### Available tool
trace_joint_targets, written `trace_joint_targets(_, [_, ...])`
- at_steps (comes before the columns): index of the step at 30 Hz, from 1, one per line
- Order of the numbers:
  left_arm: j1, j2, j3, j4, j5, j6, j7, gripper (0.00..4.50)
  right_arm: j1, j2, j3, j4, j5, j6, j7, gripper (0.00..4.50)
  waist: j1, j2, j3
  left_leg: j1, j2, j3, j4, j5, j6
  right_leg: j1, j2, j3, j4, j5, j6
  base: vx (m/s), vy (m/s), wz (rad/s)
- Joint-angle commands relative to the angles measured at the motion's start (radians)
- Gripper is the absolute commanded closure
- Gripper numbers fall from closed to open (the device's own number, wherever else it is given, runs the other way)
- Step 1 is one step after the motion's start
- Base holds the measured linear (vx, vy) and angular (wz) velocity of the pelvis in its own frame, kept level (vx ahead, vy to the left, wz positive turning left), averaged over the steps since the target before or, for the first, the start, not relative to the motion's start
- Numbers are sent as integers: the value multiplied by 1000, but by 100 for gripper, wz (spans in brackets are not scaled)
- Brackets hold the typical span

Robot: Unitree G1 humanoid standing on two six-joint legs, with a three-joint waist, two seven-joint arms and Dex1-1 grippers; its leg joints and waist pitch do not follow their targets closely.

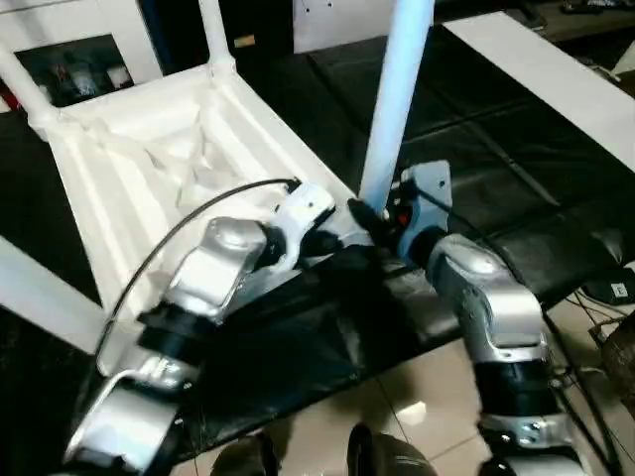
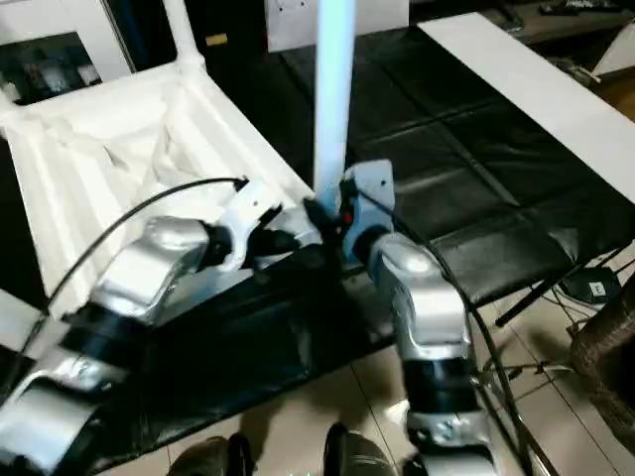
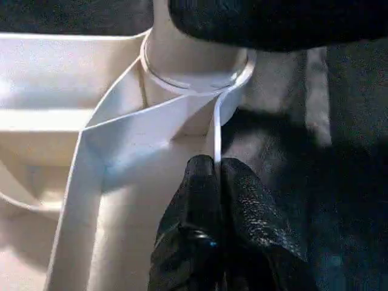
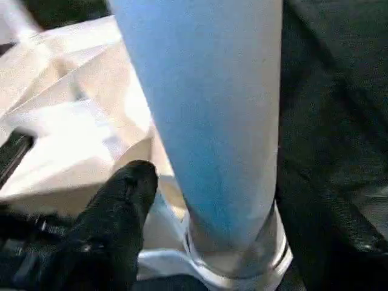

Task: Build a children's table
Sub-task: Rotate leg to tighten

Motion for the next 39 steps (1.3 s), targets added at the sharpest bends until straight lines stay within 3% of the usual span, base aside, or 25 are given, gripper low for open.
trace_joint_targets(1, [8,12,-28,-54,-16,-76,-79,450,22,-27,33,-12,32,-9,82,84,8,9,-80,12,83,-48,-56,-102,105,78,-112,73,-68,-237,-165,0,0,0])
trace_joint_targets(5, [44,93,-61,-63,-33,-183,-208,450,45,-151,40,-15,58,-59,258,47,15,1,-87,16,88,-44,-54,-78,117,76,-110,75,-59,-186,-179,0,0,0])
trace_joint_targets(7, [55,135,-78,-58,-35,-234,-267,450,51,-205,41,-9,91,-90,359,36,25,4,-85,17,89,-43,-53,-82,121,75,-114,77,-58,-199,-183,0,0,0])
trace_joint_targets(8, [61,160,-88,-55,-41,-265,-312,450,57,-248,56,-10,105,-127,441,27,25,-4,-85,16,89,-41,-53,-82,123,75,-113,77,-58,-201,-181,0,0,0])
trace_joint_targets(10, [66,179,-96,-55,-52,-287,-355,450,64,-289,80,-9,111,-161,514,5,29,1,-82,17,92,-41,-54,-90,123,72,-112,77,-58,-223,-176,0,0,0])
trace_joint_targets(11, [66,179,-96,-55,-52,-287,-355,450,64,-289,80,-9,111,-161,514,5,33,0,-81,17,91,-40,-54,-99,120,72,-114,77,-62,-247,-173,0,0,0])
trace_joint_targets(12, [74,203,-109,-65,-70,-304,-429,450,60,-334,103,11,116,-199,600,5,35,-7,-82,18,91,-41,-54,-101,117,73,-116,76,-62,-270,-171,0,0,0])
trace_joint_targets(14, [80,221,-122,-74,-82,-312,-484,450,55,-363,114,29,127,-216,665,5,40,-4,-81,20,92,-39,-54,-102,117,71,-114,77,-65,-294,-163,0,0,0])
trace_joint_targets(19, [74,248,-158,-72,-91,-361,-563,450,20,-407,128,113,153,-295,817,5,49,-8,-81,20,94,-38,-53,-111,113,69,-116,78,-64,-314,-174,0,0,0])
trace_joint_targets(25, [53,239,-174,-55,-84,-394,-594,450,-25,-419,162,189,183,-309,942,51,50,-13,-81,18,92,-40,-51,-125,110,70,-114,75,-68,-369,-162,0,0,0])
trace_joint_targets(32, [30,229,-177,-12,-68,-429,-579,450,-61,-410,209,257,180,-355,1047,122,53,-14,-85,16,92,-40,-48,-104,122,70,-115,74,-65,-351,-159,0,0,0])
trace_joint_targets(39, [24,222,-173,14,-57,-439,-554,450,-78,-406,218,278,186,-343,1069,175,54,-14,-83,17,92,-40,-49,-110,121,68,-114,74,-67,-372,-154,0,0,0])
